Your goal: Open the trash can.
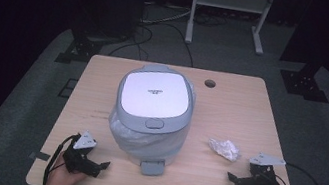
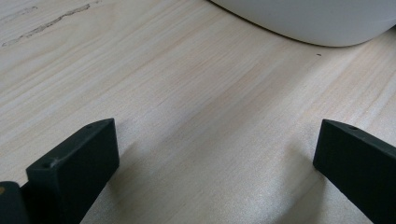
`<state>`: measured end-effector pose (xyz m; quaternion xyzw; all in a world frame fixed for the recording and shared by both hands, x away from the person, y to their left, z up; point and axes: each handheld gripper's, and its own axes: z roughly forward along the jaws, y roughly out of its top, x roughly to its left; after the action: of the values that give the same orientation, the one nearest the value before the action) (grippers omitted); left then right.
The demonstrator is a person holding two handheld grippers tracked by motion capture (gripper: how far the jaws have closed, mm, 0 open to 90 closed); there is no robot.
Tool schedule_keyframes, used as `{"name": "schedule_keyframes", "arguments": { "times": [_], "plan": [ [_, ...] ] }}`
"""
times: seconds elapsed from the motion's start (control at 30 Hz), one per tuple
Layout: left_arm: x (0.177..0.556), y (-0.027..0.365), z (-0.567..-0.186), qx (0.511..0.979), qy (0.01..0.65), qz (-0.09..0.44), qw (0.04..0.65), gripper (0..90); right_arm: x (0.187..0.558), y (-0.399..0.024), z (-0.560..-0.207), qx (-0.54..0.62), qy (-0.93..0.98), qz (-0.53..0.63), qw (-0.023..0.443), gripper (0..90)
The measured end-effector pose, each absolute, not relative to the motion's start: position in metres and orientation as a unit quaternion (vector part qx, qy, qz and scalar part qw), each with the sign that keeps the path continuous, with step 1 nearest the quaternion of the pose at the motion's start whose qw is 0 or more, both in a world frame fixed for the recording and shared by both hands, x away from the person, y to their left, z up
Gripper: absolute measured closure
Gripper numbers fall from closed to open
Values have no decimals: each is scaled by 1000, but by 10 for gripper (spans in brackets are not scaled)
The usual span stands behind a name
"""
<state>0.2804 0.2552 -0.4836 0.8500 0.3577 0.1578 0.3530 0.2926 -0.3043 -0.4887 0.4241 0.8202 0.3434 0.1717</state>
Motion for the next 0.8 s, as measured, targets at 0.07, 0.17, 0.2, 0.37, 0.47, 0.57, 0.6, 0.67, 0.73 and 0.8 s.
{"name": "schedule_keyframes", "arguments": {
  "times": [0.07,0.17,0.2,0.37,0.47,0.57,0.6,0.67,0.73,0.8],
  "plan": [
    [281,255,-484,850,358,158,353,0,293,-304,-489,424,820,343,172,0],
    [280,256,-483,847,361,160,357,8,293,-304,-489,424,820,343,172,0],
    [279,256,-483,845,361,162,361,36,293,-304,-489,424,820,343,172,0],
    [279,257,-482,840,362,152,374,116,293,-304,-489,424,820,343,172,0],
    [278,255,-480,844,357,147,373,132,293,-304,-489,424,820,343,172,0],
    [275,258,-476,843,349,140,385,202,293,-304,-489,424,820,343,172,0],
    [274,258,-474,840,350,141,389,211,293,-304,-489,424,820,344,172,0],
    [275,259,-472,838,351,141,392,231,293,-304,-489,424,820,344,172,0],
    [276,256,-465,835,354,143,397,236,293,-304,-489,424,820,344,172,0],
    [274,256,-461,836,346,137,403,292,293,-304,-489,424,820,343,172,0]
  ]
}}
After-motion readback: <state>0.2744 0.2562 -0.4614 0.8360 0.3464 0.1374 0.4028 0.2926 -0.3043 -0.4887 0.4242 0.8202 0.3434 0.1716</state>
